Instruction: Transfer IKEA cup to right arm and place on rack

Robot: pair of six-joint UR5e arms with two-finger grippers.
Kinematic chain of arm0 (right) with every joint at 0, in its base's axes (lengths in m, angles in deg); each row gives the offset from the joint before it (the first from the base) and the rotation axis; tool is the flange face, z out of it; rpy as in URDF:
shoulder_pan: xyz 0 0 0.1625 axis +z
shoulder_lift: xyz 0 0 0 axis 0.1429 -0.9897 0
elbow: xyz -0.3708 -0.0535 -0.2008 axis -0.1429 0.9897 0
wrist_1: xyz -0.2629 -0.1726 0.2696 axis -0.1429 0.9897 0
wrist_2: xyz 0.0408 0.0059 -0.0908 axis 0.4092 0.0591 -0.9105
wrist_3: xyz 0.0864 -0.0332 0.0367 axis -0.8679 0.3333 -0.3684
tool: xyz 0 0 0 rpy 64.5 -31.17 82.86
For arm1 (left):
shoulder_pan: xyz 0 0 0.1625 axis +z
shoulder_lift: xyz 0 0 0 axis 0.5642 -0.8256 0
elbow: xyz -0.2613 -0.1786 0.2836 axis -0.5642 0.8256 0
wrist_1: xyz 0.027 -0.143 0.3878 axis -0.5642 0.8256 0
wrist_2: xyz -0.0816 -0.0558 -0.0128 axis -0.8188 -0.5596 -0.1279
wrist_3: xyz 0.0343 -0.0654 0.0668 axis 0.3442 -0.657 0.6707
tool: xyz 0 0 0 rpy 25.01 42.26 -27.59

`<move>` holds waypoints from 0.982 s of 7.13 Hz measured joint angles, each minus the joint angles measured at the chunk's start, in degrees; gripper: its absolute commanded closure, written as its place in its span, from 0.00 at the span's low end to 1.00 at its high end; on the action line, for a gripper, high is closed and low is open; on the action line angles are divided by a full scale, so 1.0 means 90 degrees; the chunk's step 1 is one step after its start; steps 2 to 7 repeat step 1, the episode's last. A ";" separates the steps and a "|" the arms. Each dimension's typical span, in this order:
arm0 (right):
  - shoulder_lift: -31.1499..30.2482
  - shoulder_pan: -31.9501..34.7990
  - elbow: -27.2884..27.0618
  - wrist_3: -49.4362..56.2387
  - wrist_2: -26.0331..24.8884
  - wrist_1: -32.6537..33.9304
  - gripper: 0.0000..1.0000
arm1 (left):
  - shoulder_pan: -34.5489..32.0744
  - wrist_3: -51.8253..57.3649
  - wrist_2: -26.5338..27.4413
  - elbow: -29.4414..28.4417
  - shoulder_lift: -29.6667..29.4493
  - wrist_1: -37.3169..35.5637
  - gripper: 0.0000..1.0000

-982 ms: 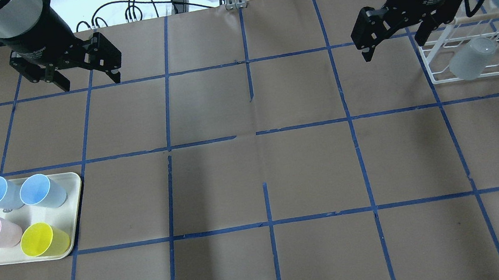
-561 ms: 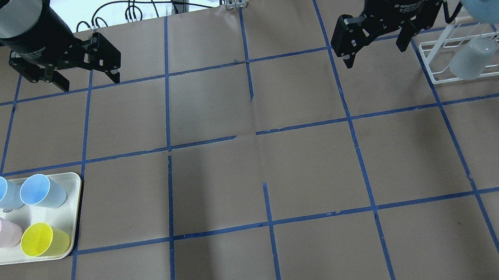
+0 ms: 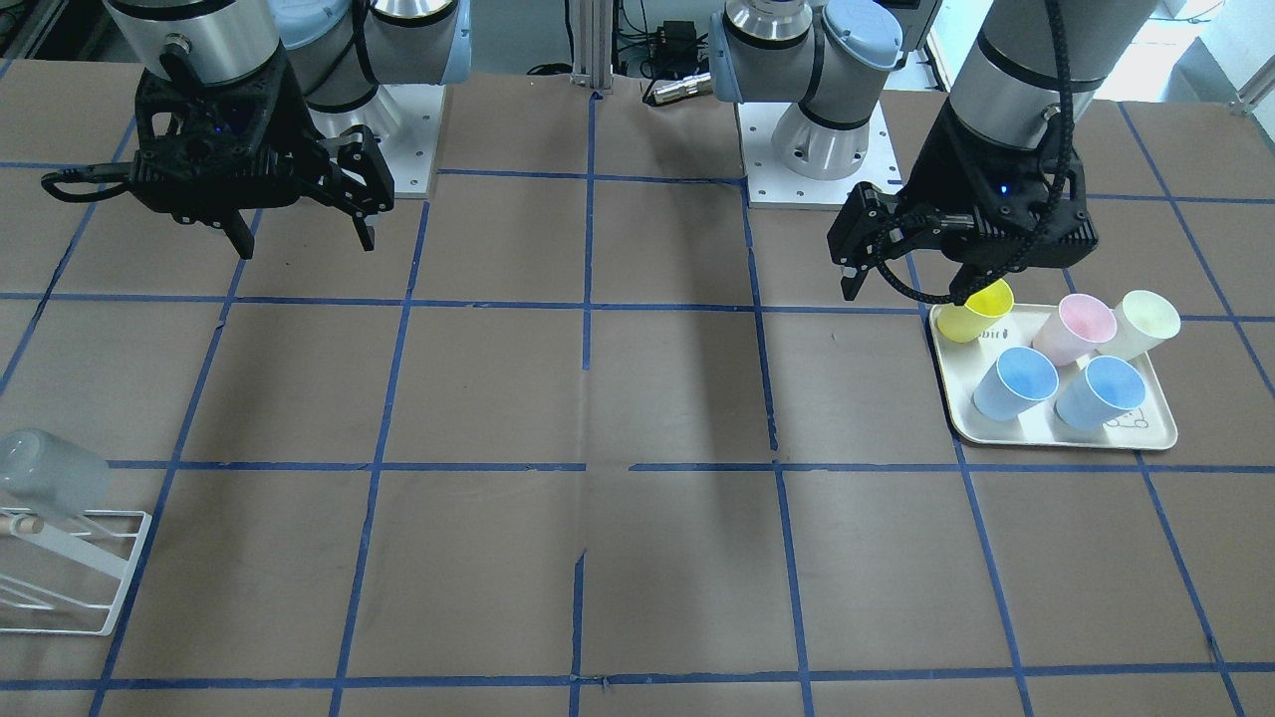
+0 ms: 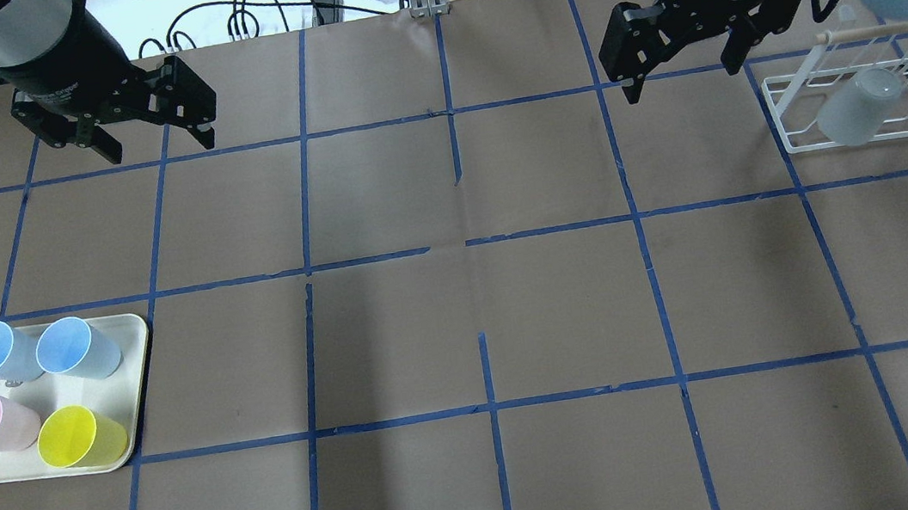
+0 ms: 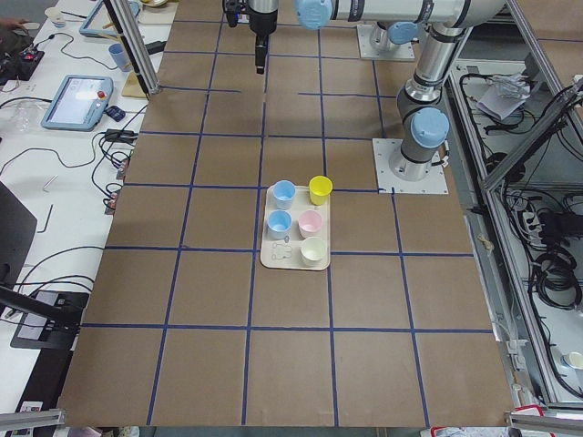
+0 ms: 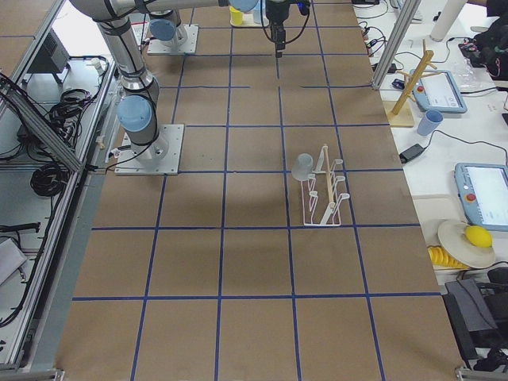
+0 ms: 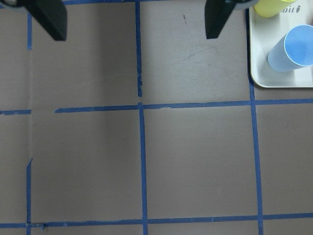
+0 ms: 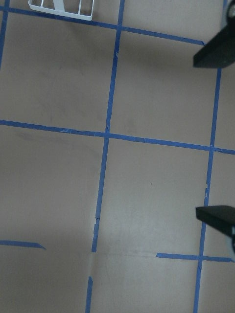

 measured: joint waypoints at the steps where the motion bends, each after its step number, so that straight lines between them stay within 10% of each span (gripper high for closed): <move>1: -0.0002 0.0000 -0.0002 -0.0027 -0.0001 0.0002 0.00 | 0.0001 0.0004 0.0000 0.0005 0.0009 -0.0007 0.00; 7: -0.0002 0.0000 -0.0002 -0.0027 -0.0001 0.0002 0.00 | 0.0001 0.0004 0.0000 0.0005 0.0009 -0.0007 0.00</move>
